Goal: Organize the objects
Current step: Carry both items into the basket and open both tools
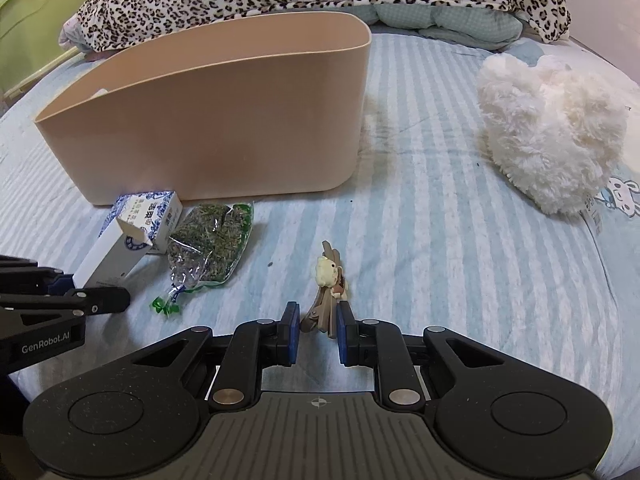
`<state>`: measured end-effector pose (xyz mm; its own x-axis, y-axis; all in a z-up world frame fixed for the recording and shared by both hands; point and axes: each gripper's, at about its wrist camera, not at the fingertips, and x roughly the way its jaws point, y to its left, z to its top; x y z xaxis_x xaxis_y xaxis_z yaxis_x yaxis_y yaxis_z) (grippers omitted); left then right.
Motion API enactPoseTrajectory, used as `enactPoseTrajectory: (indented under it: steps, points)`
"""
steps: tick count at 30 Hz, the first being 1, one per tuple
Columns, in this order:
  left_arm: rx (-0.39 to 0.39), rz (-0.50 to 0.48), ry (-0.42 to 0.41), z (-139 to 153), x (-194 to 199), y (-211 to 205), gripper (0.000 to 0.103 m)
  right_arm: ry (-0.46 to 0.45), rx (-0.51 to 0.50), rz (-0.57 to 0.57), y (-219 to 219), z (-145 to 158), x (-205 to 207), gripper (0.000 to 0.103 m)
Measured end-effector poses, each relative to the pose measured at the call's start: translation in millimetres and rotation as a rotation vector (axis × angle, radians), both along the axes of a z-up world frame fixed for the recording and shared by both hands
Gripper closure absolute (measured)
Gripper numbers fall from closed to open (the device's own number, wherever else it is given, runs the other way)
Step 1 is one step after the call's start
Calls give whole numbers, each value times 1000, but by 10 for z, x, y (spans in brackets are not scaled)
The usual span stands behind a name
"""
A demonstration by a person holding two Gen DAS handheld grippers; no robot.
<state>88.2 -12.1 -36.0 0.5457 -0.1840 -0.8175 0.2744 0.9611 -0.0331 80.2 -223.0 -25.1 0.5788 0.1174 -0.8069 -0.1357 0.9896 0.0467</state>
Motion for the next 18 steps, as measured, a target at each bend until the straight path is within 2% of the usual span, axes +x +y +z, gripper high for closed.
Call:
enactPoseTrajectory:
  steps: [7,14,18]
  points:
    - [-17,22,-34,248,-135,142,85,-49,40,14,-17,188,-86,86]
    - [-39,62,-141,668,-210,286,85,-131,97,15,-32,547,-142,86]
    - [-37,85,-204,883,-128,303,85,-188,119,27,17,786,-108,86]
